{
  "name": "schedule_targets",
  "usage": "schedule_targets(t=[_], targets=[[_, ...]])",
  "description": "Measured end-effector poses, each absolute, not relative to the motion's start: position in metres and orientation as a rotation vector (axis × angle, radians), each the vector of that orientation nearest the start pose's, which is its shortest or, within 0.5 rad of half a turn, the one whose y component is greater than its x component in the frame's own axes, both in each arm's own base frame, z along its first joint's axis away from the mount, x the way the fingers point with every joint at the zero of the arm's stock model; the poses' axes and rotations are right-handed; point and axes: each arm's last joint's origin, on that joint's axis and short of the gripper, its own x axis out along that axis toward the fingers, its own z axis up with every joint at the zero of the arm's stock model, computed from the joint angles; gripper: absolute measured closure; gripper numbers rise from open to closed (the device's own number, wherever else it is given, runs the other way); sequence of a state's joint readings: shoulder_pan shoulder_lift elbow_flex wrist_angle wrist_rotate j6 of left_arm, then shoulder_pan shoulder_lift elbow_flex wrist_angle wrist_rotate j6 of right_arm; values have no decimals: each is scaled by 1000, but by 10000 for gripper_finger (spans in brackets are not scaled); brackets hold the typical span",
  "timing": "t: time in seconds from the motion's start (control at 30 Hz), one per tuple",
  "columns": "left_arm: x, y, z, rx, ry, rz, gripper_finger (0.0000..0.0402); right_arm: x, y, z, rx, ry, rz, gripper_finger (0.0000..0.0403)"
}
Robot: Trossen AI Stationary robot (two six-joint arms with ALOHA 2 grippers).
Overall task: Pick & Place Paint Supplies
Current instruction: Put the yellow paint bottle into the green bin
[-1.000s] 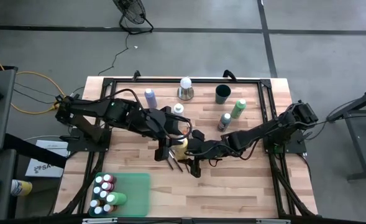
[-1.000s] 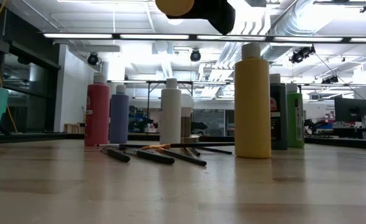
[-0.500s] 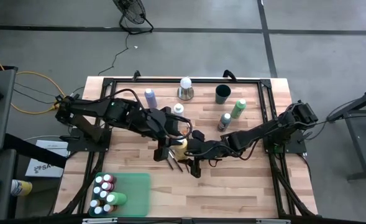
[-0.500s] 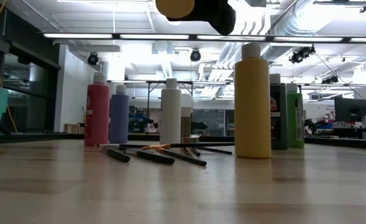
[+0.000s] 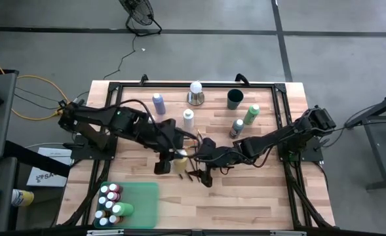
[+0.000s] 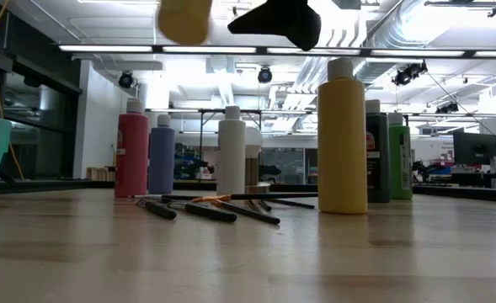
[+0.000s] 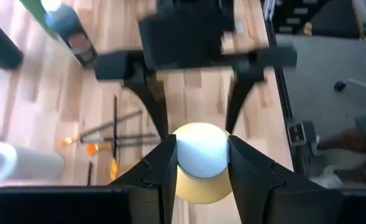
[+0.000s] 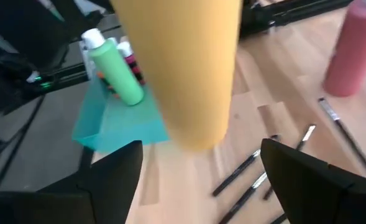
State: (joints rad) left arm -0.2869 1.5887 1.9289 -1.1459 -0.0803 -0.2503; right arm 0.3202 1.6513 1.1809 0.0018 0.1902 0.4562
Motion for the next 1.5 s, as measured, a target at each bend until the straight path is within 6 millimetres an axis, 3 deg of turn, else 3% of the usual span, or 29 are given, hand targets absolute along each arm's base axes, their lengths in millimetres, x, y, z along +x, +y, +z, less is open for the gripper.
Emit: schedule_targets(t=[0.13, 0.33, 0.57, 0.87, 1.17, 1.5], targets=[[279, -96, 430, -89, 917, -99, 290, 351, 112, 266, 359, 517, 44, 94], [254, -131, 420, -84, 1025, -71, 290, 345, 112, 266, 355, 561, 28, 104], [220, -179, 407, -109, 988, 81, 290, 343, 110, 269, 348, 545, -14, 105], [171, -228, 371, -270, 886, 281, 290, 343, 109, 269, 361, 532, -56, 105], [135, -241, 323, -280, 903, 413, 290, 344, 108, 269, 356, 521, -90, 105], [109, -248, 296, -274, 929, 436, 290, 344, 107, 269, 357, 509, -123, 105]])
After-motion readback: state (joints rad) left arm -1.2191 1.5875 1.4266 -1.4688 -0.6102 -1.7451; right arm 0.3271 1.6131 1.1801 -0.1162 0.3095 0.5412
